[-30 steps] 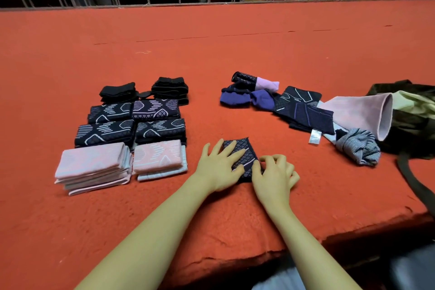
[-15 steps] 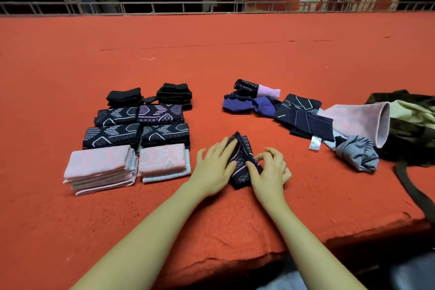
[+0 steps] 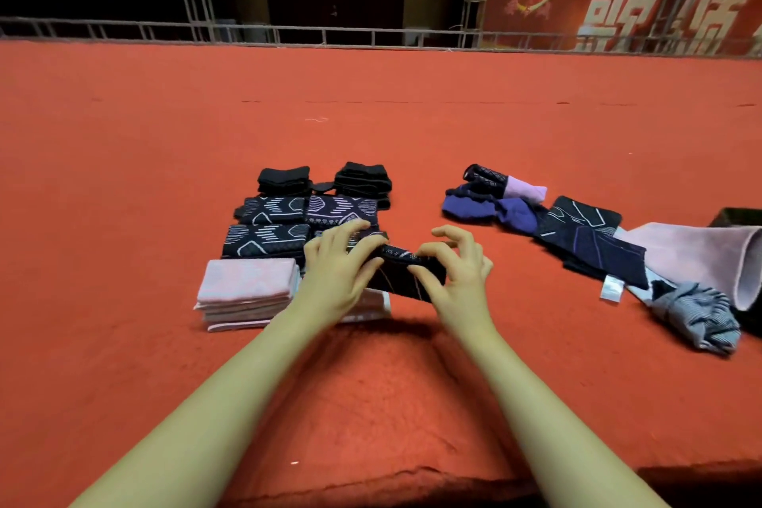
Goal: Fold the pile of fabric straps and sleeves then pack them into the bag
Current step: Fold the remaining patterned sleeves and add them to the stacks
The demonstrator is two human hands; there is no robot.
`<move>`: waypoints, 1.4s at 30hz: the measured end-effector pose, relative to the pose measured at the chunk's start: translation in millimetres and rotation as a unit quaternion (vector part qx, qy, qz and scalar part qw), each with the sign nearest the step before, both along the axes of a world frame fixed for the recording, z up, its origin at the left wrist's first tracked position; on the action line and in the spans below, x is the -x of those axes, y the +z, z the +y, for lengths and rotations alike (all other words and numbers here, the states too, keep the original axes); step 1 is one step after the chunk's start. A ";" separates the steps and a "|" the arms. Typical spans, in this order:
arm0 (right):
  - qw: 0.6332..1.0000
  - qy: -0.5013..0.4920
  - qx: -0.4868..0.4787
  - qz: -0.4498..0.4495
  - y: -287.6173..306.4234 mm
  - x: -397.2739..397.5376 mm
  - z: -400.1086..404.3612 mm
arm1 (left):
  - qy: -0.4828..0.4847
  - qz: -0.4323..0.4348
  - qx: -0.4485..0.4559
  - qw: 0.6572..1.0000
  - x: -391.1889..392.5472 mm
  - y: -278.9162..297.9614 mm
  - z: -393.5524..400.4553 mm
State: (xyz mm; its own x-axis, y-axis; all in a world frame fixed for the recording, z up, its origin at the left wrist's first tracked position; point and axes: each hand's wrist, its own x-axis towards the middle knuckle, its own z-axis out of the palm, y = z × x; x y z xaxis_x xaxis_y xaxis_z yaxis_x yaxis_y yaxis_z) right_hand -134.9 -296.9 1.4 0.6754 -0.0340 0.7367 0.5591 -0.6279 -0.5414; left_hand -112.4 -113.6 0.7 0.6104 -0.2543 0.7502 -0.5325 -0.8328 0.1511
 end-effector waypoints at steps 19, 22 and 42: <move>0.964 0.052 0.253 0.064 -32.5 -24.5 32.6 | -0.060 -0.022 -0.167 0.984 15.9 -24.6 54.6; 0.950 0.063 0.296 0.075 -33.2 -22.9 26.1 | -0.028 0.053 -0.187 0.980 15.3 -27.5 56.0; 0.966 0.028 0.232 -0.112 -17.0 -57.2 44.9 | 0.067 -0.080 -0.170 0.980 -19.9 -11.7 62.3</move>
State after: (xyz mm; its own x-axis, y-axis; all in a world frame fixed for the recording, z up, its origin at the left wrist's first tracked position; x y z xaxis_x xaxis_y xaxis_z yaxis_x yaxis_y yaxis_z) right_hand -77.6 -252.0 -15.6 0.4890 0.3668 0.7914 0.6693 -0.7396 -0.0708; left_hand -92.5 -51.2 -11.0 0.5369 -0.4328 0.7242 -0.4099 -0.8841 -0.2245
